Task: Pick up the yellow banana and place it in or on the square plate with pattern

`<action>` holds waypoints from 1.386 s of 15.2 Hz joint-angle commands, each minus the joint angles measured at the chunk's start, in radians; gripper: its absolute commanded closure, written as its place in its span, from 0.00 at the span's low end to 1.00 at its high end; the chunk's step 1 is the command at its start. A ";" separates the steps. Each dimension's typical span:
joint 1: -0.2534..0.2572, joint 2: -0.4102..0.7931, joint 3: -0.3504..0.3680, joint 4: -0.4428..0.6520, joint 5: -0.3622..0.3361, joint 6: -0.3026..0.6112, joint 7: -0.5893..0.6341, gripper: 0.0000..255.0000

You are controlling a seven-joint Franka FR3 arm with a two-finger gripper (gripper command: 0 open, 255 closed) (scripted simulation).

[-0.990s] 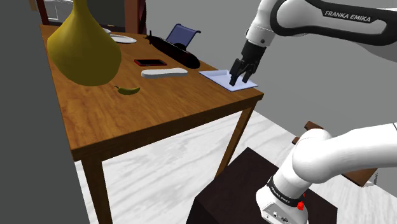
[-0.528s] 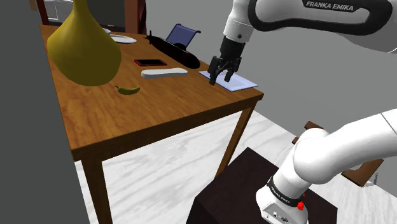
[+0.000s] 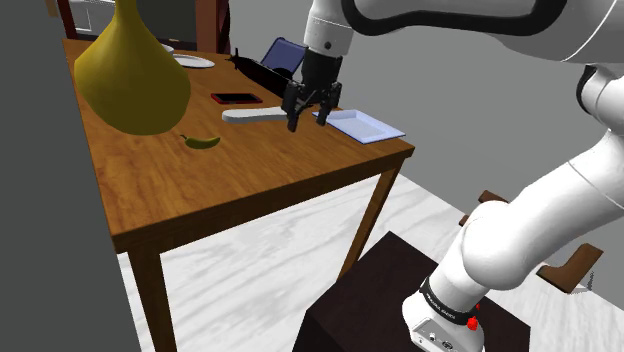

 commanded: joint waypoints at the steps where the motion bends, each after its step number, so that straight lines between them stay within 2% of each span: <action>1: 0.010 0.072 0.037 0.072 -0.009 -0.007 0.048 0.00; 9: 0.074 0.379 0.150 0.402 -0.106 -0.074 0.222 0.00; 12: 0.122 0.515 0.178 0.564 -0.163 -0.124 0.285 0.00; 15: 0.193 0.668 0.193 0.764 -0.227 -0.196 0.338 0.00; 16: 0.206 0.690 0.192 0.795 -0.236 -0.208 0.343 0.00; 21: 0.189 0.664 0.189 0.689 -0.224 -0.126 0.342 0.00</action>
